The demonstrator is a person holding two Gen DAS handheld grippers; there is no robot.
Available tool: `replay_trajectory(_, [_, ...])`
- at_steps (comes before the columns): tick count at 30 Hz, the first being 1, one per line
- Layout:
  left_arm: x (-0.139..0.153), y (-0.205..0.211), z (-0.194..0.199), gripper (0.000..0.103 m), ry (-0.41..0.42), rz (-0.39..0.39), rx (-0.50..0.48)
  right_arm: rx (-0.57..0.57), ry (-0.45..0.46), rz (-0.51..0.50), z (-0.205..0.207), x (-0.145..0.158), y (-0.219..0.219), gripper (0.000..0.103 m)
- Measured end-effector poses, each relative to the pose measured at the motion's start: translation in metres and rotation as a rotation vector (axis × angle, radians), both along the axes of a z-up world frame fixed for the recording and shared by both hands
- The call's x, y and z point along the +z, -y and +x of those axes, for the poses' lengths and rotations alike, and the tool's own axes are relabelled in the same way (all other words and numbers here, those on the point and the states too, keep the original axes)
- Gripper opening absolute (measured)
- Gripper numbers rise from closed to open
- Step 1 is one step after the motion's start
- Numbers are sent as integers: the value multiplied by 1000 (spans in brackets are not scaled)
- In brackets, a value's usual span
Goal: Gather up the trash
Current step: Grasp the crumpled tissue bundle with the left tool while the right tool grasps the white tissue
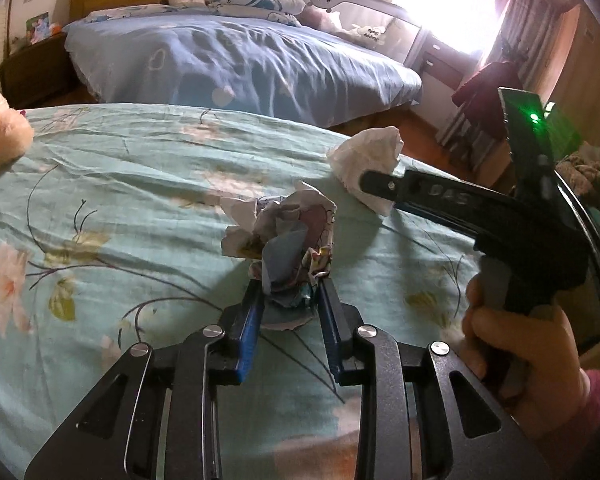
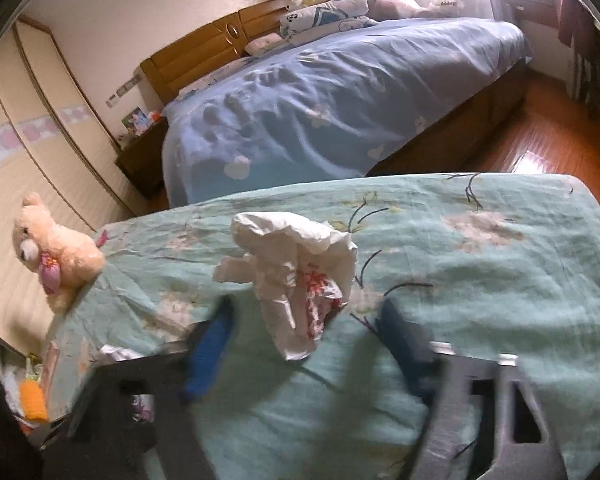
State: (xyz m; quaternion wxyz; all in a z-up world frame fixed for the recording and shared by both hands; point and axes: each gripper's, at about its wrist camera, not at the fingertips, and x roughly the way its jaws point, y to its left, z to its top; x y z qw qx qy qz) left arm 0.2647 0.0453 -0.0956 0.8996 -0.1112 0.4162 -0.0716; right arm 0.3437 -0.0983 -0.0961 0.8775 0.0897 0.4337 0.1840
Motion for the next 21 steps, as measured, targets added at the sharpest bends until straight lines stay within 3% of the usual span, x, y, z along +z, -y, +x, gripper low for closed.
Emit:
replay_trajectory(5, [1, 2, -7, 27, 0, -11, -5, -11, 12, 18, -20, 8, 10, 20])
replay_trajectory(12, [8, 17, -26, 27, 10, -24, -36, -34, 7, 71, -75, 16, 37, 19])
replay_trajectory(20, [14, 44, -52, 26, 11, -27, -83, -92, 22, 64, -134, 19, 68, 19])
replay_trajectory(21, [15, 48, -56, 18, 14, -26, -92, -100, 23, 61, -140, 19, 72, 19])
